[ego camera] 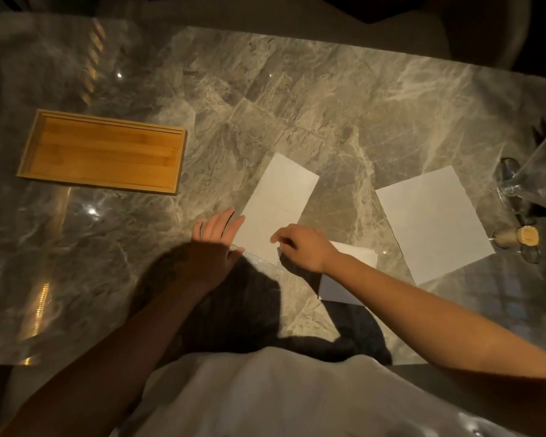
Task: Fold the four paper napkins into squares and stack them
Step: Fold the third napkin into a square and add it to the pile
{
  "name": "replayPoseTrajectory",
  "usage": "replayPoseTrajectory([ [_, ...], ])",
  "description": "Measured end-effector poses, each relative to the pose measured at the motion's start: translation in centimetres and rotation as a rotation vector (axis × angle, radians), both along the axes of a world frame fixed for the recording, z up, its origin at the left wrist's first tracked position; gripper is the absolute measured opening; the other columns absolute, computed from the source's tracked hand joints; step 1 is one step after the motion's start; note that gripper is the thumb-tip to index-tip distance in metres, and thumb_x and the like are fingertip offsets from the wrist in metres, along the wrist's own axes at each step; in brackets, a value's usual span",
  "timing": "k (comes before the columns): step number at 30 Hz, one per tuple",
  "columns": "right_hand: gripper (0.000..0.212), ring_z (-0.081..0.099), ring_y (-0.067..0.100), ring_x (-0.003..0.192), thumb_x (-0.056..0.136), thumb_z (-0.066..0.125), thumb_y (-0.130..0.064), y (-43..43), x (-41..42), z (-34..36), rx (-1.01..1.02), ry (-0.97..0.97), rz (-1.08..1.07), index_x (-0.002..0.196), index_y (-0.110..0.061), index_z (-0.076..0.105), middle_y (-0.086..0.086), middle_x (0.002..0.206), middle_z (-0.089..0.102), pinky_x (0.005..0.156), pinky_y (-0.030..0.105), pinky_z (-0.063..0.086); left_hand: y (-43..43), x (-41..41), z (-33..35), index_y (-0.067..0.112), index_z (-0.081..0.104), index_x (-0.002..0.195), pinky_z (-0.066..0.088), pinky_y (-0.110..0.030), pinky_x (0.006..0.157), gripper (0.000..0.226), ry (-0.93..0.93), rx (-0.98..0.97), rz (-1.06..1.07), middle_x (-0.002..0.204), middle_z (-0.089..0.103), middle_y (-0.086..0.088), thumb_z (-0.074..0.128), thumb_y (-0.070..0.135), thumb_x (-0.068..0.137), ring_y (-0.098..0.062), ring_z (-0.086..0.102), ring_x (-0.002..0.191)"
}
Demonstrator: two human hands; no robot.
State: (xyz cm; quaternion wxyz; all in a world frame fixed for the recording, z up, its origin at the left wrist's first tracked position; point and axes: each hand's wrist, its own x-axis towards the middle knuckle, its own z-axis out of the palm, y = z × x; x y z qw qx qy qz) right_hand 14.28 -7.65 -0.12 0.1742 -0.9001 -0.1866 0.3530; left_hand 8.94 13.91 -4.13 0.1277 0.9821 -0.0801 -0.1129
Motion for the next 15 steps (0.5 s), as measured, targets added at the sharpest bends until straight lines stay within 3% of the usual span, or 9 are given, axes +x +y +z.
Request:
replayPoseTrajectory([
  [3,0.026,0.055,0.022,0.104,0.092,0.053,-0.027,-0.7,-0.8,-0.4,0.055,-0.125,-0.048,0.117,-0.023,0.06,0.002,0.109,0.058,0.094,0.043,0.044,0.2,0.3,-0.1,0.025,0.033,0.143,0.017,-0.055,0.111,0.065,0.077,0.035,-0.079,0.155,0.027,-0.002,0.061,0.036,0.085,-0.026,0.025,0.141],
  [5,0.035,0.049,0.023,0.11,0.087,0.06,-0.032,-0.8,-1.2,-0.6,0.057,-0.194,-0.047,0.121,-0.024,0.056,0.002,0.117,0.053,0.094,0.042,0.042,0.4,0.2,0.2,0.023,0.046,0.136,0.023,-0.056,0.109,0.058,0.034,0.048,-0.113,0.148,0.04,-0.006,0.061,0.042,0.083,-0.029,0.038,0.134],
  [8,0.055,0.039,0.024,0.118,0.079,0.068,-0.04,-0.8,-1.7,-0.9,-0.006,-0.232,0.086,0.128,-0.025,0.048,0.002,0.13,0.044,0.097,0.043,0.038,0.5,-0.2,0.7,0.019,0.065,0.112,0.033,-0.052,0.103,0.04,-0.099,-0.013,-0.085,0.12,0.063,-0.008,0.049,0.047,0.086,-0.027,0.057,0.111],
  [11,0.059,0.039,0.024,0.117,0.077,0.071,-0.036,-0.9,-2.1,-1.3,-0.038,-0.272,0.167,0.128,-0.025,0.045,0.003,0.132,0.042,0.094,0.041,0.037,1.2,-0.7,1.1,0.019,0.07,0.093,0.037,-0.046,0.1,0.034,-0.141,-0.134,-0.058,0.099,0.068,-0.004,0.043,0.039,0.088,-0.022,0.062,0.094],
  [13,0.056,0.04,0.024,0.117,0.077,0.071,-0.033,-0.9,-2.3,-1.4,-0.026,-0.278,0.154,0.127,-0.026,0.047,0.002,0.131,0.042,0.094,0.04,0.036,1.6,-0.9,1.1,0.019,0.069,0.089,0.039,-0.041,0.096,0.026,-0.131,-0.205,-0.075,0.093,0.068,-0.002,0.047,0.033,0.087,-0.02,0.063,0.088],
  [15,0.053,0.04,0.024,0.116,0.077,0.07,-0.033,-0.8,-2.4,-1.4,-0.016,-0.279,0.135,0.125,-0.026,0.048,0.002,0.131,0.043,0.094,0.039,0.036,1.8,-0.9,1.0,0.02,0.067,0.098,0.038,-0.037,0.096,0.02,-0.104,-0.25,-0.086,0.1,0.068,0.0,0.055,0.029,0.085,-0.019,0.063,0.093],
])
